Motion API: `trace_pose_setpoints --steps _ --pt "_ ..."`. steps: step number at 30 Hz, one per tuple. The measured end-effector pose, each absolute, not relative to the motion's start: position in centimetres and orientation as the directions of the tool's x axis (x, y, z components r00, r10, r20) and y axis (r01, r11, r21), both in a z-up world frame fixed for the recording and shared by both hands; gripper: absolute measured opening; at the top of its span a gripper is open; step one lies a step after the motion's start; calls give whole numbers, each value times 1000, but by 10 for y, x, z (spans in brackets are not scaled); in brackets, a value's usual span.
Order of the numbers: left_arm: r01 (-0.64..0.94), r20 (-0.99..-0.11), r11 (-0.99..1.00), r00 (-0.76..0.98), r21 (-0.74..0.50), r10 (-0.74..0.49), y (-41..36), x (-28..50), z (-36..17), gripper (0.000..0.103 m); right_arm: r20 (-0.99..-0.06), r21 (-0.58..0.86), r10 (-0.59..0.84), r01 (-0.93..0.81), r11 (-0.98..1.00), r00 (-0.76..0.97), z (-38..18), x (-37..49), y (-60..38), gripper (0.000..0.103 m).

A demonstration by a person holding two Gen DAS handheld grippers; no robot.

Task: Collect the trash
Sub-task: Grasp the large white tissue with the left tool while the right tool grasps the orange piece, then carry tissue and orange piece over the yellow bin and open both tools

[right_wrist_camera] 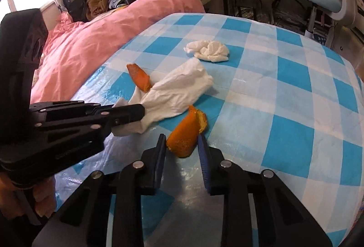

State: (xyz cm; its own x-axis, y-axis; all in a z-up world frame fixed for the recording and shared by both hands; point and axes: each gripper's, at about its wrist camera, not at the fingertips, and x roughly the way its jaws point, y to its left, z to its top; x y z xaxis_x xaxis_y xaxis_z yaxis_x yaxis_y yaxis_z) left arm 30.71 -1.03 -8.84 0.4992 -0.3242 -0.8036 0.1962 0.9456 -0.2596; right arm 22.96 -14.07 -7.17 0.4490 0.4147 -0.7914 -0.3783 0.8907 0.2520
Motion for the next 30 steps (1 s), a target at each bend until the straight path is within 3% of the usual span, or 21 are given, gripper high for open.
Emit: trace_pose_setpoints --steps 6,16,23,30 --pt "201 -762 929 530 -312 -371 -2 282 -63 4 -767 289 453 -387 876 454 -62 218 -151 26" --pt "191 -764 936 541 -296 -352 -1 232 -53 4 -701 401 568 -420 814 431 -40 176 -165 26" --pt "157 -778 954 553 -254 -298 7 163 -45 4 -660 492 669 -475 729 343 -35 109 -165 26" --pt "136 -807 967 532 -218 -257 10 96 -50 4 -679 556 703 -477 681 212 -54 49 -149 26"
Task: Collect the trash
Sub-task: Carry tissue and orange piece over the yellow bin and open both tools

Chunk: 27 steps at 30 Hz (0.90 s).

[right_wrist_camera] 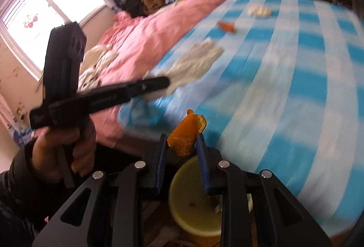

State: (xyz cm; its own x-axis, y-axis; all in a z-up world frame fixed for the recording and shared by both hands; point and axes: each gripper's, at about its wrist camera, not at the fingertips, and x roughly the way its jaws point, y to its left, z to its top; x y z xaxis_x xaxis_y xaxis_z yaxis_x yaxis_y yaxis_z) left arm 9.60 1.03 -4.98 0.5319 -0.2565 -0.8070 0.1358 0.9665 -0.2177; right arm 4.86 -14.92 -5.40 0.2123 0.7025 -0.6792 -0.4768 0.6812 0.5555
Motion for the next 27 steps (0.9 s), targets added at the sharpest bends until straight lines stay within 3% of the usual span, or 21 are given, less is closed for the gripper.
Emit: trace_pose_setpoints --steps 7,10,13,27 --pt "134 -828 969 505 -205 -245 6 51 -55 4 -709 550 688 -485 679 158 -63 24 -137 27" --pt "133 -834 970 496 -202 -242 4 39 -57 4 -722 543 674 -477 691 155 -66 23 -135 30" --pt "134 -842 971 485 -196 -237 2 30 -59 4 -734 528 659 -472 706 165 -69 20 -133 43" --pt "152 -881 973 417 -173 -222 -11 3 -72 5 -696 521 657 -426 740 290 -66 9 -158 50"
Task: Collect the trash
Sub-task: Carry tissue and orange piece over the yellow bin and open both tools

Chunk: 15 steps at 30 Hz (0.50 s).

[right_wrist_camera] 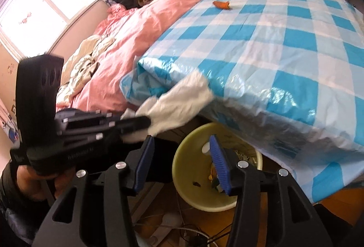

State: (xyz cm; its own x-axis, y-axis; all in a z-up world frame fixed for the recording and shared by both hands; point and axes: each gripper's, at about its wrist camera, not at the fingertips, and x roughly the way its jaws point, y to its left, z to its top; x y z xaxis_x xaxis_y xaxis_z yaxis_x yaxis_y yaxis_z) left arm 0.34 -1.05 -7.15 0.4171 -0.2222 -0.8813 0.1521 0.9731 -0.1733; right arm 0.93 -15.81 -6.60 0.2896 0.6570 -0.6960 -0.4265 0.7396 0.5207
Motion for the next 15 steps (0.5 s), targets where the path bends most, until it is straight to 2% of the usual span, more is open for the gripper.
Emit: trace_pose_setpoints --steps 2,7,15 --pt "153 -882 973 417 -170 -220 -11 0 -71 6 -691 520 654 -417 746 309 -64 9 -162 50" --pt "147 -875 978 441 -147 -198 -12 -5 -65 24 -679 522 650 -397 755 342 -61 9 -167 51" --pt "130 -855 981 482 -147 -192 -6 -4 -55 39 -679 512 642 -396 762 357 -57 9 -172 51"
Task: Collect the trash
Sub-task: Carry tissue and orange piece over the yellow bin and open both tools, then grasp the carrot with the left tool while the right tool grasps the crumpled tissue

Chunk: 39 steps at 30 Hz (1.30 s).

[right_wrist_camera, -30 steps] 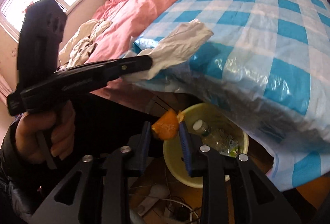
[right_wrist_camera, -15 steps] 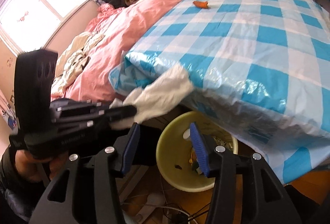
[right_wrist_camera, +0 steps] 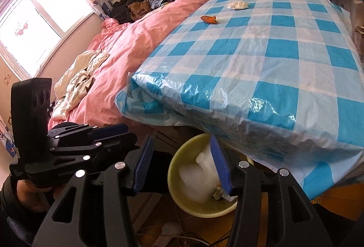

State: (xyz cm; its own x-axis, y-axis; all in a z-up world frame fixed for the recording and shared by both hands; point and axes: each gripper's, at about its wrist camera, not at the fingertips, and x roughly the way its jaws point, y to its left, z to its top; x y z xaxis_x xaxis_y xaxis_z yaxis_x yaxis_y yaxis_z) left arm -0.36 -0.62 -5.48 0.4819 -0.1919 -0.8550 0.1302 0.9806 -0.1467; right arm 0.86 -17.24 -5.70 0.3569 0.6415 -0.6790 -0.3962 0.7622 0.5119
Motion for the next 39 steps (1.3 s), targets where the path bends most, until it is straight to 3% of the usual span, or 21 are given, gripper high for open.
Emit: trace_pose_setpoints --steps 6,13,25,33,35,39 --pt "72 -804 986 571 -152 -165 10 25 -35 53 -686 439 605 -433 787 404 -44 24 -165 57" --pt "14 -767 982 623 -188 -156 15 120 -23 57 -687 301 531 -471 829 496 -23 97 -159 62" --pt "-93 -791 962 592 -255 -152 10 291 -74 58 -751 153 400 -452 879 526 -48 282 -146 62" --pt "-109 -806 964 576 -245 -140 9 344 -94 58 -783 115 386 -497 860 487 -68 352 -129 62" --pt "-96 -809 966 570 -241 -145 7 352 -97 58 -805 98 369 -509 855 465 -74 360 -122 58" --pt "-69 -807 969 570 -236 -156 8 356 -103 21 -814 85 359 -518 851 457 -80 363 -119 38"
